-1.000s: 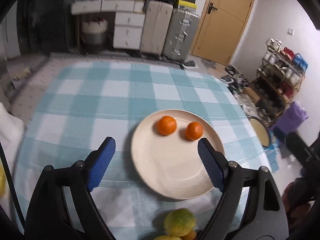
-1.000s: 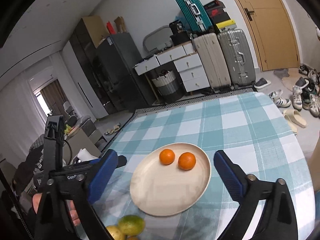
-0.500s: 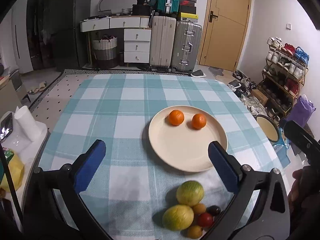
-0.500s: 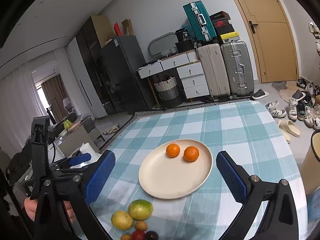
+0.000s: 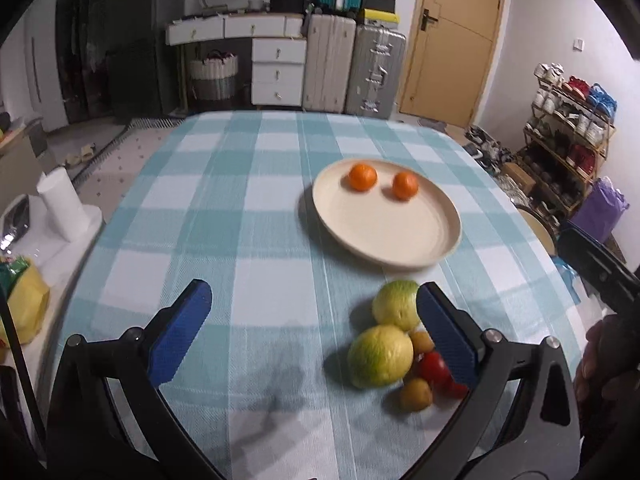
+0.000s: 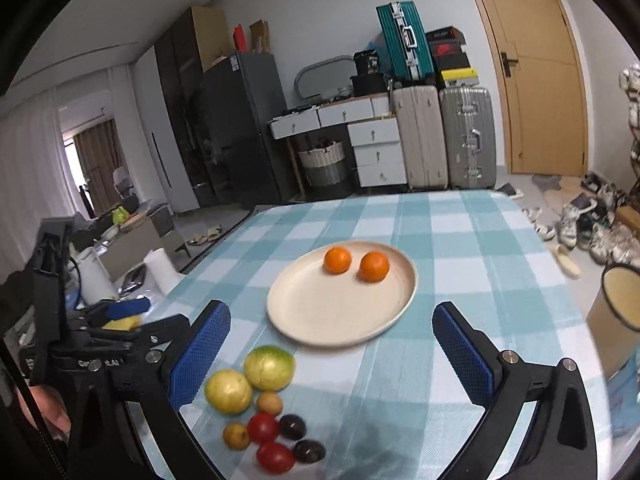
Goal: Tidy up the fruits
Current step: 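Withdraw both tools from the plate back toward the fruit cluster, then close the left tool on the large yellow-green pomelo, then lift the pomelo with the left tool while the right tool grasps the green guava, then lower the pomelo and guava onto the cream plate beside the mandarins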
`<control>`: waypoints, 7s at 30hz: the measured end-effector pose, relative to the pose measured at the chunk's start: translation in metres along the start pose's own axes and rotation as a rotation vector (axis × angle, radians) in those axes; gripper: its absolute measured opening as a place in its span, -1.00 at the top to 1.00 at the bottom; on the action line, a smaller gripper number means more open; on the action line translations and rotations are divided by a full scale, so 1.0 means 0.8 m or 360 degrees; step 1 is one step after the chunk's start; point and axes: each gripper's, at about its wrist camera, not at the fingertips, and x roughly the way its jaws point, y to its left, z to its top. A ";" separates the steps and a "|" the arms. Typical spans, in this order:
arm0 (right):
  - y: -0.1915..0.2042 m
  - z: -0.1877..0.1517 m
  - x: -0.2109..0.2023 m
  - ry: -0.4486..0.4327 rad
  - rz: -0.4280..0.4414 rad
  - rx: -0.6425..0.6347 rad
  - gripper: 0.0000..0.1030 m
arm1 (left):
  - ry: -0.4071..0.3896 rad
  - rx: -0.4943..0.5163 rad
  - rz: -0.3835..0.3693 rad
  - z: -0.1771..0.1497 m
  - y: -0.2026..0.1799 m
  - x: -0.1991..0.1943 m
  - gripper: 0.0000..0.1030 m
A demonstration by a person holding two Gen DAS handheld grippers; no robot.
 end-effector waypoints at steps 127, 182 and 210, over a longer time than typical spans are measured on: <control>0.020 -0.037 0.129 0.0499 0.0212 0.0140 0.00 | 0.0328 -0.0166 -0.0474 -0.014 0.063 0.071 0.11; -0.016 0.042 0.152 0.0433 0.0309 0.0220 0.05 | 0.0263 -0.0139 -0.0605 0.117 0.018 0.116 0.11; -0.049 0.072 0.250 0.0467 0.0243 0.0023 0.05 | 0.0453 -0.0178 -0.0664 0.178 0.008 0.262 0.11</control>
